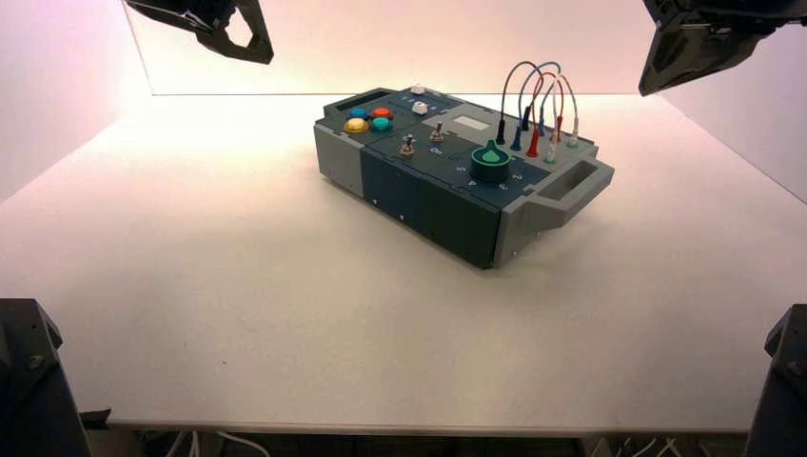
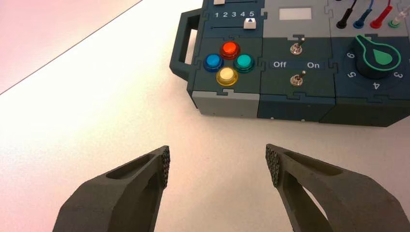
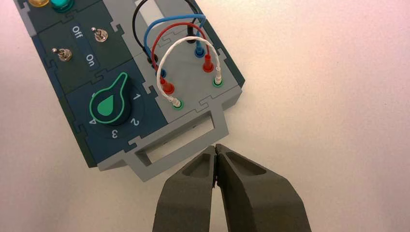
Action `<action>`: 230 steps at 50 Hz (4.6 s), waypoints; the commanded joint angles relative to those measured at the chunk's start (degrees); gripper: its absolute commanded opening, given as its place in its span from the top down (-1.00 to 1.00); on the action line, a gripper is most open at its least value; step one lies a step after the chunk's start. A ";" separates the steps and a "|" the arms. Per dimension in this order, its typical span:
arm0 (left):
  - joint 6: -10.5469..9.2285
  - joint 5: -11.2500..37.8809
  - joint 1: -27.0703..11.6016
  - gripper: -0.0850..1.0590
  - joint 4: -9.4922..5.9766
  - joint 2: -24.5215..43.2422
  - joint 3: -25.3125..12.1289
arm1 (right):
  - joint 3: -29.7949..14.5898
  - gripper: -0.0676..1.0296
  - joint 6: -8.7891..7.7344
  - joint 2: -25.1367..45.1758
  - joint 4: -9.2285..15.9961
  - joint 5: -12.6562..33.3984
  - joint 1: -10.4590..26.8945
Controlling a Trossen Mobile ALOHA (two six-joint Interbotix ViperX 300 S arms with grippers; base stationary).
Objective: Flip the top switch on with the left gripper.
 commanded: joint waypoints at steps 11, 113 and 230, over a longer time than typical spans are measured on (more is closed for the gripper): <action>0.09 -0.44 -0.09 -0.94 0.09 -0.70 -1.05 | -2.29 0.92 0.09 -0.26 0.18 0.26 0.18; -0.35 38.32 -8.70 0.90 -0.53 41.22 -50.54 | -8.70 0.91 0.26 23.73 5.71 -4.22 0.26; -4.04 34.19 -12.92 0.90 -4.83 56.25 -58.71 | -10.63 0.91 -0.26 36.21 5.01 -9.05 0.18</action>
